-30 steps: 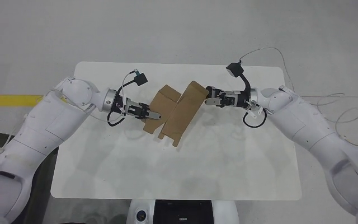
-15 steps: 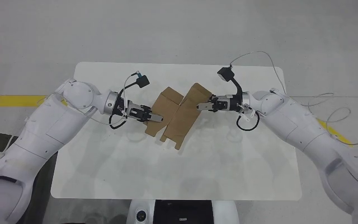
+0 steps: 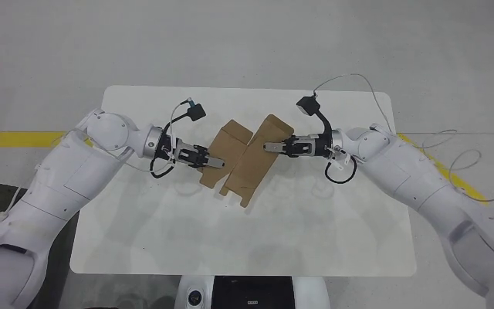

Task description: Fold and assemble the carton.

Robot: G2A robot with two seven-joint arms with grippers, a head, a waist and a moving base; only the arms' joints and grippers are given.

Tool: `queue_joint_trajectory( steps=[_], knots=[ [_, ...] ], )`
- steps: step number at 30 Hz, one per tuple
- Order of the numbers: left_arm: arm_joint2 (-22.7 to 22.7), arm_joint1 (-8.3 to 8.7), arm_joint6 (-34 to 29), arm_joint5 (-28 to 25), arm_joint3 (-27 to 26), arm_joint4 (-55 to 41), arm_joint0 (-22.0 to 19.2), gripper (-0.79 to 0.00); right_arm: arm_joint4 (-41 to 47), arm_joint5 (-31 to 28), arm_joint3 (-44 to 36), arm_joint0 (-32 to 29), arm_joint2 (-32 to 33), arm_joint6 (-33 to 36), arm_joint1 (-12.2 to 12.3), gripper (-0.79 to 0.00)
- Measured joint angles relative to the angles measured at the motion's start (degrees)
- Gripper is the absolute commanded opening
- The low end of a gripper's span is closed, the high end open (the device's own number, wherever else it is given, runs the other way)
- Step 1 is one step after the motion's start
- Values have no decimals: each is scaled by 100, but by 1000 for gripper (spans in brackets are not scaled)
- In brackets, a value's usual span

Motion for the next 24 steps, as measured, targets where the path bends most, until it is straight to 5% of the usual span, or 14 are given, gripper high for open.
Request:
queue_joint_trajectory(
  steps=[2,3,4,24],
  knots=[
    [-44,-5,-14,-1,15,11,12,-416,51,-4,-12,4,0,-3,6,-785],
    [-59,-6,-16,-2,20,16,16,-55,77,-11,-15,5,0,-10,9,-785],
    [-69,-6,-16,-3,25,19,19,0,100,-17,-17,5,0,-17,10,-785],
    [-828,-66,1416,378,-41,-914,423,0,1188,61,359,-176,543,59,85,-785]
  ],
)
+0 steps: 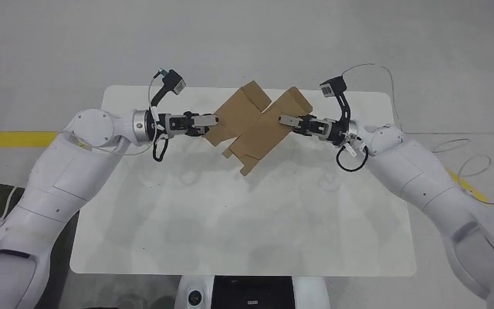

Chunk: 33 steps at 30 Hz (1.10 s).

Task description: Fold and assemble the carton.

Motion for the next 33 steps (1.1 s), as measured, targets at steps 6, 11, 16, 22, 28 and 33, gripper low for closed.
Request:
queue_joint_trajectory(
  steps=[6,11,16,22,28,33],
  knots=[
    [-62,-43,417,232,-33,127,217,0,-56,15,168,-176,243,14,-69,-785],
    [-10,-125,579,274,-58,250,312,0,-139,19,235,-343,420,-57,-165,-785],
    [-10,-213,666,344,-81,186,331,0,-370,97,351,-464,571,-149,-251,-785],
    [-85,-264,545,413,-140,191,374,0,-685,157,470,-585,768,-386,-331,-785],
    [-236,-272,379,558,-214,196,450,0,-965,204,582,-673,970,-554,-395,-785],
    [-417,-266,302,599,-347,160,520,0,-1197,295,636,-726,1100,-596,-444,-785]
  ],
)
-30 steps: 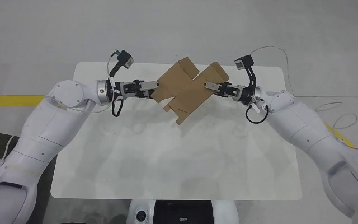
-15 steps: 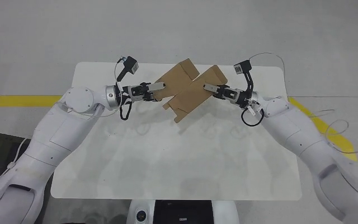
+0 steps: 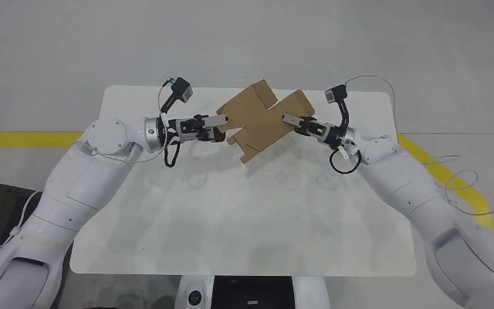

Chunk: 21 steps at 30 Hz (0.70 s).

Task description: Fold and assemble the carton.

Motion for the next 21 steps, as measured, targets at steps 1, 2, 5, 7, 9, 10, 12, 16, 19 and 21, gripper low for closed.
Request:
queue_joint_trajectory(
  steps=[1,2,5,7,9,10,12,16,19,21],
  knots=[
    [-44,3,-31,15,-41,1,17,0,-54,16,14,-16,34,-19,-11,-785],
    [-75,6,-55,29,-68,7,32,0,-92,25,24,-27,60,-32,-19,-785],
    [-176,12,-107,61,-146,37,78,0,-202,52,42,-63,147,-45,-42,-785],
    [-242,11,-91,68,-173,44,109,0,-280,82,45,-83,202,-30,-58,-785],
    [-289,3,-21,71,-186,63,125,0,-339,105,31,-103,246,-24,-74,-785],
    [-308,-6,46,72,-188,106,130,0,-380,113,14,-117,275,-19,-85,-785],
    [-316,-25,153,84,-182,167,130,0,-431,122,-10,-138,319,-13,-101,-785],
    [-289,-89,349,180,-110,209,98,0,-524,141,-59,-179,432,28,-130,-785],
    [-265,-135,443,245,-42,245,62,0,-585,152,-85,-206,519,61,-144,-785],
    [-256,-160,488,265,-5,270,48,0,-621,158,-96,-223,572,81,-151,-785]
  ],
)
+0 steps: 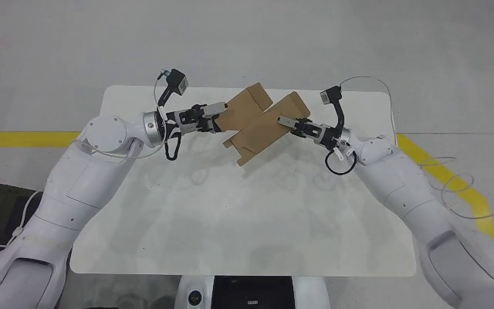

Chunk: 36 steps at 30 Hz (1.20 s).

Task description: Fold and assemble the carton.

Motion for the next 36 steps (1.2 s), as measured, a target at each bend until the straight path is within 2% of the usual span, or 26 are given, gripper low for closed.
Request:
queue_joint_trajectory(
  steps=[2,4,10,13,18,24,26,32,36],
  knots=[
    [10,-26,53,25,44,52,-8,0,-42,8,-10,-21,60,16,-8,-785],
    [20,-49,108,63,89,135,-17,-83,-83,21,-21,-43,117,28,-17,-785],
    [34,-107,169,140,218,334,-30,-148,-189,47,-53,-103,269,83,-45,-785],
    [23,-133,193,170,254,383,-31,-212,-236,54,-57,-130,341,109,-60,-785],
    [11,-169,205,199,263,515,-27,-274,-306,86,-76,-171,447,139,-87,-785],
    [-18,-190,203,186,274,841,4,-305,-386,118,-64,-213,582,194,-113,-785],
    [-27,-195,202,185,257,972,19,-385,-414,130,-61,-229,626,209,-122,-785],
    [-71,-206,172,145,191,1251,78,-483,-501,154,-53,-277,745,238,-148,-785],
    [-78,-220,143,145,163,1397,106,-499,-564,161,-53,-302,819,260,-165,-785]
  ],
)
